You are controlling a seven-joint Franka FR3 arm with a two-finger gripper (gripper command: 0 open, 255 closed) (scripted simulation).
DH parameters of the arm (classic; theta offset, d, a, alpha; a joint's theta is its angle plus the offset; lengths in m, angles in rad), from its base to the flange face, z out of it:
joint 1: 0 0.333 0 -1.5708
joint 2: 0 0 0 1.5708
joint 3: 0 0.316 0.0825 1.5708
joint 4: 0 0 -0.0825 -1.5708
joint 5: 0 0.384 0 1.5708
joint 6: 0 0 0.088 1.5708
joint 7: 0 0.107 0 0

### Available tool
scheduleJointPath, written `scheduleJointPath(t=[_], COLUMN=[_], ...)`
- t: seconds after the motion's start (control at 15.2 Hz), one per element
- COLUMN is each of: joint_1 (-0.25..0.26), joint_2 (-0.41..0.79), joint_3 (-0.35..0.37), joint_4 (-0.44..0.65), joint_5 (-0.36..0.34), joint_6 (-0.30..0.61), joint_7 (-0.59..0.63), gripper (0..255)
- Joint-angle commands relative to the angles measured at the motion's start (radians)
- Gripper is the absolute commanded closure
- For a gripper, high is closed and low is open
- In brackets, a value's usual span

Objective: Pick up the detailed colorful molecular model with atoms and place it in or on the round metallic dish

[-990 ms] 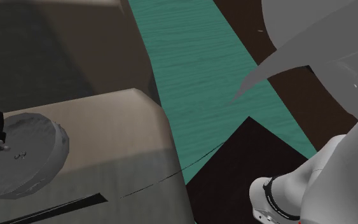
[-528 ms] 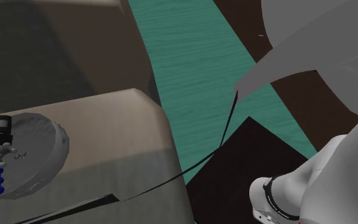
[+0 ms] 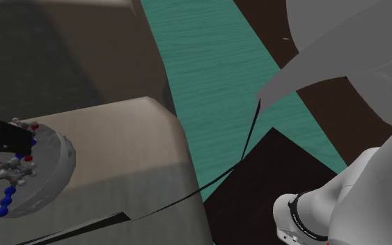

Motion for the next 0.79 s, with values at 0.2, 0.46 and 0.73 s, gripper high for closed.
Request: scheduleJointPath(t=[0.2, 0.46, 0.73], joint_1=[0.017, 0.017, 0.017], joint_2=[-0.016, -0.016, -0.016], joint_3=[0.011, 0.011, 0.011], joint_4=[0.106, 0.106, 0.106], joint_5=[0.014, 0.014, 0.014], joint_6=[-0.117, -0.117, -0.117], joint_7=[-0.015, -0.015, -0.015], gripper=[0, 0, 0])
